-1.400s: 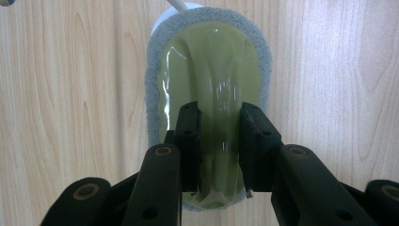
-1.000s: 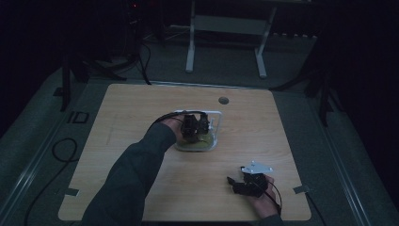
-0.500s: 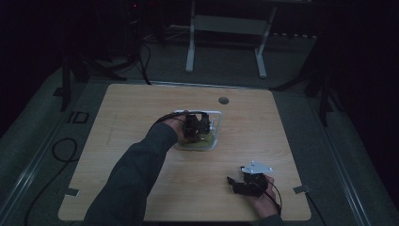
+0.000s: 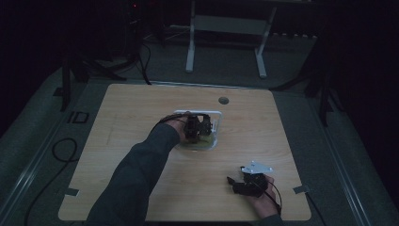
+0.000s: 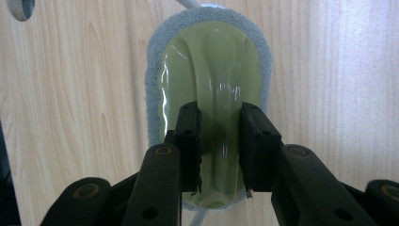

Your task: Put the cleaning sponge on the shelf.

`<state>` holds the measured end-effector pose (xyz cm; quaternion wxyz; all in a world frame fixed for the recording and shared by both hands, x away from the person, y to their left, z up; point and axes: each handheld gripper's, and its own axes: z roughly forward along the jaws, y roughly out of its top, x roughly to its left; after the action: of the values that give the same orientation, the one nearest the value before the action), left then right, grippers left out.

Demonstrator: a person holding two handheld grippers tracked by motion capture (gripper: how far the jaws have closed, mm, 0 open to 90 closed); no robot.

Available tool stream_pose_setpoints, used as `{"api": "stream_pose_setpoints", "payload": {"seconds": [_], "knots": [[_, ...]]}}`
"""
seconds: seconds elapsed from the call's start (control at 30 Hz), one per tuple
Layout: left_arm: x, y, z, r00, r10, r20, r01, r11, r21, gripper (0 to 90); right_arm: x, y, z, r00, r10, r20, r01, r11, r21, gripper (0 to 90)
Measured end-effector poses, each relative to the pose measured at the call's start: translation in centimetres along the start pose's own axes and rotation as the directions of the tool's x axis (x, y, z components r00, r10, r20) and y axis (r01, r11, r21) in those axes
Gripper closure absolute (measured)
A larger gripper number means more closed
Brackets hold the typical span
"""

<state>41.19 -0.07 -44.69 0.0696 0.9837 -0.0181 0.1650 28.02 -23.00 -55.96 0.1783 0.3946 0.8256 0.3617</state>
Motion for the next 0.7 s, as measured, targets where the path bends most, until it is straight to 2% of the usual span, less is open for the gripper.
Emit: {"api": "stream_pose_setpoints", "payload": {"seconds": [0.17,0.2,0.43,0.7], "knots": [[-0.06,0.12,0.36,1.0,0.005,-0.005,-0.005,1.0,0.005,71.3,0.0,0.0,0.0,1.0,0.0,0.0,0.0,1.0,0.0,28.0],[-0.05,0.15,0.42,0.9998,0.016,-0.008,-0.016,0.9998,0.014,71.3,0.0,0.0,0.0,1.0,0.0,0.0,0.0,1.0,0.0,28.0],[0.01,0.29,0.7,0.9998,0.014,-0.015,-0.014,0.9997,0.022,71.1,0.0,0.0,0.0,1.0,0.0,0.0,0.0,1.0,0.0,28.0],[-0.02,0.47,1.02,0.9987,0.018,-0.047,-0.017,0.9993,0.033,71.0,0.0,0.0,0.0,1.0,0.001,0.0,-0.001,1.0,0.0,28.0]]}}
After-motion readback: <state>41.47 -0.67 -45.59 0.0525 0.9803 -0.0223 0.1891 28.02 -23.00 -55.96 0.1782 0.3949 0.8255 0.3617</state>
